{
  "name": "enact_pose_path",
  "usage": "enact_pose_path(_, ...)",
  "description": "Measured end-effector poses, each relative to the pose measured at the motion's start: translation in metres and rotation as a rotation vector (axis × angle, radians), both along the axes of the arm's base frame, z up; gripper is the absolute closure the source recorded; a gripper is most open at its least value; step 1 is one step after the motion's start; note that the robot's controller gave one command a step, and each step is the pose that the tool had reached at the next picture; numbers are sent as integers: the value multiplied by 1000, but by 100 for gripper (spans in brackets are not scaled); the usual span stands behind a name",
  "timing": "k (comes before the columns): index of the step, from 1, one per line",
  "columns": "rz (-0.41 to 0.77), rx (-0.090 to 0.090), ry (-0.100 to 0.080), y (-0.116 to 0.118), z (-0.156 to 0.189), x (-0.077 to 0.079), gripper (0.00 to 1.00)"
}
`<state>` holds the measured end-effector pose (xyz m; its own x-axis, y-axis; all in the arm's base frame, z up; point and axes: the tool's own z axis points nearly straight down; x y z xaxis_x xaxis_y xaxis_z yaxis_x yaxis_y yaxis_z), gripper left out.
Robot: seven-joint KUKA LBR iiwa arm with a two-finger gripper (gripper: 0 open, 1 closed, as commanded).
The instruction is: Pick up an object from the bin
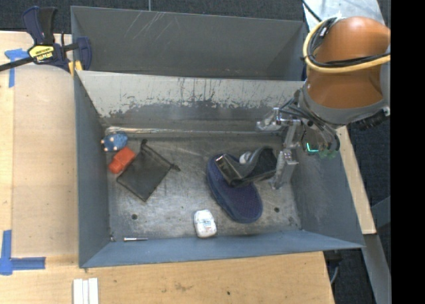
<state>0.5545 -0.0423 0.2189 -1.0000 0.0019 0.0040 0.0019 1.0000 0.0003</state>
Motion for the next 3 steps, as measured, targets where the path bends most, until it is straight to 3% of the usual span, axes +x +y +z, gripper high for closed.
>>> enact_pose_path(1,64,-1,-5,7,-145,39,0)
enact_pose_path(2,66,-2,-7,7,-139,41,100)
enact_pose_path(3,231,1,-9,55,-8,39,100)
